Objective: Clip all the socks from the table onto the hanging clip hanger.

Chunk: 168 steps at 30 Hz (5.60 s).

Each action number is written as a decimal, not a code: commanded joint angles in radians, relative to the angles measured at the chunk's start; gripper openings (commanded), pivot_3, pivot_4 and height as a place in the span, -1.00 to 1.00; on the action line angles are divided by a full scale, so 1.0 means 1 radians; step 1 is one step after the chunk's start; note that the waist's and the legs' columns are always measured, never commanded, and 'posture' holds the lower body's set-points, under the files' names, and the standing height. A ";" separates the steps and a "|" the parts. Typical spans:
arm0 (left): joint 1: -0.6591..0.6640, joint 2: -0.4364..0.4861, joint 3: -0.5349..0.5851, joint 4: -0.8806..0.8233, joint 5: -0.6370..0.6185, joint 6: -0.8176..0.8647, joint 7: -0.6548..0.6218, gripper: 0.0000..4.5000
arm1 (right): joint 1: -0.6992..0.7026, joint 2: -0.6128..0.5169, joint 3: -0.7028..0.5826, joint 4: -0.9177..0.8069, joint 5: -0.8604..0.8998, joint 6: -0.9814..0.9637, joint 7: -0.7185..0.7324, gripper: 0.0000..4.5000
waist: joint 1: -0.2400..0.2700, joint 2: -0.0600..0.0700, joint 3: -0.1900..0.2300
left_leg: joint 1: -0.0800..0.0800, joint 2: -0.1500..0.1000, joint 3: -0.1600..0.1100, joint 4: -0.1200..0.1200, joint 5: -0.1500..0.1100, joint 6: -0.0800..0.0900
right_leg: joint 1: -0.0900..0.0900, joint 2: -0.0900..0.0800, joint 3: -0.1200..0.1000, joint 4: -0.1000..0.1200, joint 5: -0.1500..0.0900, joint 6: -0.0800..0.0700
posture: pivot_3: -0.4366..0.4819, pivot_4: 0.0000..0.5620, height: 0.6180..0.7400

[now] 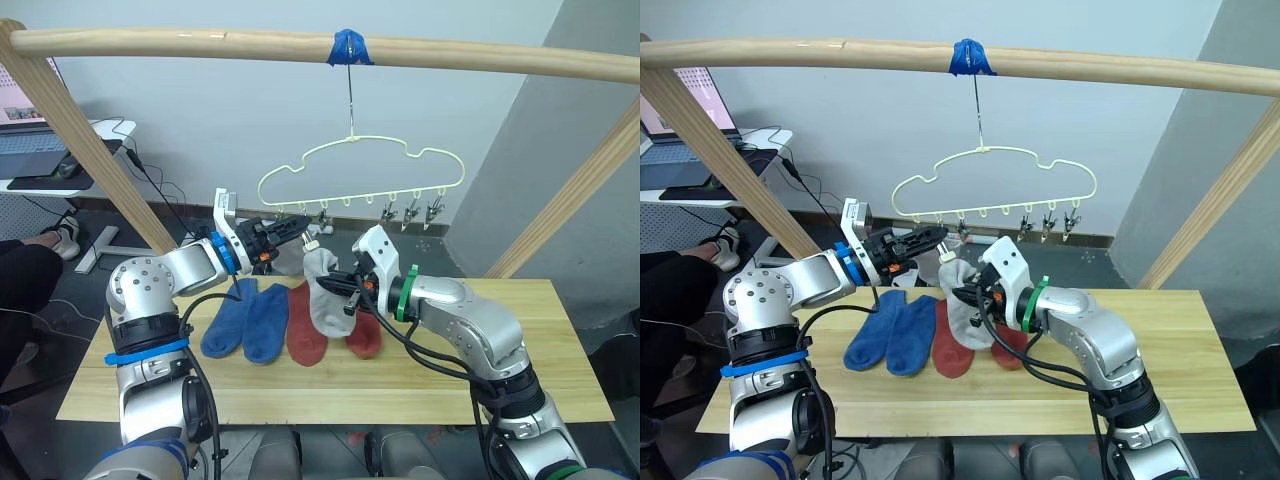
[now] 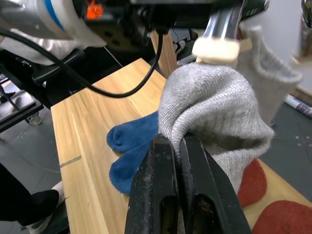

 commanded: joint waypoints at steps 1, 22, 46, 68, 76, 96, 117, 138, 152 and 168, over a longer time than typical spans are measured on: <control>0.001 0.013 -0.005 -0.023 -0.014 -0.003 -0.012 -0.92 | -0.026 0.009 -0.019 -0.017 0.022 -0.008 -0.007 -0.99 | 0.000 0.000 0.000 | 0.000 0.000 0.000 0.000 0.000 0.000 | 0.000 0.000 0.000 0.000 0.000 0.000 | -0.05 -0.49 1.00; 0.062 0.059 -0.098 -0.136 0.019 -0.086 -0.100 -0.76 | -0.091 0.056 -0.015 0.130 -0.001 -0.102 -0.023 -1.00 | 0.002 0.000 0.000 | -0.001 0.000 0.000 -0.001 0.000 0.000 | 0.000 0.000 0.000 -0.004 0.002 -0.003 | -0.02 -0.49 1.00; 0.239 0.217 -0.313 -0.430 0.235 -0.350 -0.208 1.00 | 0.042 -0.056 -0.068 0.116 -0.005 -0.139 -0.019 0.57 | 0.021 0.001 0.002 | -0.002 0.000 0.000 -0.001 0.000 -0.001 | 0.000 -0.001 0.000 -0.005 0.001 -0.001 | 0.01 -0.50 1.00; 0.249 -0.020 -0.514 -0.195 0.762 -1.100 -0.144 0.83 | 0.163 -0.096 -0.253 -0.168 0.105 -0.078 -0.140 1.00 | 0.024 0.002 0.002 | -0.003 -0.001 0.001 0.000 0.000 0.000 | 0.000 -0.001 0.000 -0.005 0.002 -0.004 | -0.11 -0.54 1.00; 0.069 -0.117 -0.544 0.167 0.859 -1.299 -0.158 0.39 | 0.147 -0.081 -0.244 -0.149 0.104 -0.087 -0.170 1.00 | 0.023 0.002 0.002 | -0.003 -0.001 0.001 0.001 0.000 0.000 | 0.000 -0.001 0.000 -0.005 0.002 -0.003 | -0.15 -0.56 1.00; -0.290 -0.254 -0.410 0.810 0.870 -1.498 -0.119 0.39 | 0.164 -0.066 -0.243 -0.194 0.107 -0.069 -0.238 1.00 | -0.017 0.001 0.002 | -0.005 -0.002 0.001 0.001 0.000 0.000 | -0.001 -0.001 -0.001 -0.005 0.002 -0.003 | -0.28 -0.55 1.00; -0.162 -0.234 -0.385 0.555 0.879 -1.516 -0.129 0.39 | 0.148 -0.035 -0.232 -0.193 0.130 -0.106 -0.229 1.00 | -0.036 0.002 0.002 | -0.005 -0.002 0.000 0.002 0.000 0.000 | -0.001 -0.001 -0.001 -0.003 0.002 -0.003 | -0.25 -0.52 1.00; -0.131 -0.245 -0.402 0.618 0.965 -1.660 0.044 0.39 | 0.079 -0.027 -0.219 -0.221 0.178 -0.240 -0.146 1.00 | -0.032 0.002 0.002 | -0.005 -0.002 0.000 0.003 0.000 0.000 | -0.001 -0.001 -0.002 -0.002 0.002 -0.004 | -0.26 -0.55 1.00; -0.097 -0.283 -0.418 0.573 0.971 -1.657 0.067 0.02 | 0.074 -0.037 -0.226 -0.208 0.172 -0.252 -0.151 1.00 | -0.032 0.002 0.001 | -0.004 -0.002 0.000 0.005 0.000 0.000 | -0.001 -0.001 -0.002 0.002 0.002 -0.004 | -0.27 -0.59 1.00; -0.131 -0.293 -0.410 0.587 0.948 -1.635 0.039 0.02 | 0.069 -0.036 -0.225 -0.195 0.163 -0.264 -0.158 1.00 | -0.033 0.002 0.001 | -0.002 -0.002 0.000 0.010 0.000 0.000 | -0.001 0.000 -0.001 0.010 0.002 -0.003 | -0.28 -0.59 1.00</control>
